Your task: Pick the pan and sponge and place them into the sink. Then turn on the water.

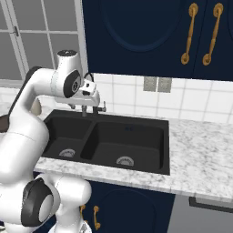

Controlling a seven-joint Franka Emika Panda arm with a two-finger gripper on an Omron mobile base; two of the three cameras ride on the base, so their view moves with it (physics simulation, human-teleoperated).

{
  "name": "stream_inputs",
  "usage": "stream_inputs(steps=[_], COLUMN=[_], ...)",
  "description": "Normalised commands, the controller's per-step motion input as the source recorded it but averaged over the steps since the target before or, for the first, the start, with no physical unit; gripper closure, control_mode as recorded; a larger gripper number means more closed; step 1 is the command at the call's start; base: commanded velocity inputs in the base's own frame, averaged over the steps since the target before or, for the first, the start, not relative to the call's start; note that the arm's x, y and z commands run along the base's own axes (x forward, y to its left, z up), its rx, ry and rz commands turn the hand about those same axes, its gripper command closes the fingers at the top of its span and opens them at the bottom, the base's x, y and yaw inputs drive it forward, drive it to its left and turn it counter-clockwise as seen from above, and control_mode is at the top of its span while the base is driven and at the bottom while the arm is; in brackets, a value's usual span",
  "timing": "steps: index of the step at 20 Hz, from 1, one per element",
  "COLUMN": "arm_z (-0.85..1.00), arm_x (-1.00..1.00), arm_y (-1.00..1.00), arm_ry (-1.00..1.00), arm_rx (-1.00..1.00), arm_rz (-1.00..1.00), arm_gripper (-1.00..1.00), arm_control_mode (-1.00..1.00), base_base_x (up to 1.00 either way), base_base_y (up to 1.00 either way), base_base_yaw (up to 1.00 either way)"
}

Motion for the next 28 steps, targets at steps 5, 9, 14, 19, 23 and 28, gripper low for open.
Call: stream_inputs(steps=[5, 9, 14, 19, 23, 28], arm_z=[-0.09, -0.26, -0.28, -0.29, -0.32, -0.24], arm_x=[-0.10, -0.20, -0.17, -0.12, -0.01, 0.00], arm_y=[0.29, 0.75, 0.75, 0.81, 0.91, 0.98], arm_ry=[0.00, 0.00, 0.00, 0.00, 0.00, 0.08], arm_rx=[0.00, 0.00, 0.00, 0.00, 0.00, 0.00], arm_rz=[0.00, 0.00, 0.00, 0.00, 0.00, 0.02], arm_gripper=[-1.00, -1.00, -1.00, -1.00, -1.00, -1.00], arm_control_mode=[-1.00, -1.00, -1.00, -1.00, -1.00, -1.00], base_base_x=[0.00, 0.00, 0.00, 0.00, 0.00, 0.00], base_base_y=[0.00, 0.00, 0.00, 0.00, 0.00, 0.00], base_base_yaw=[0.00, 0.00, 0.00, 0.00, 0.00, 0.00])
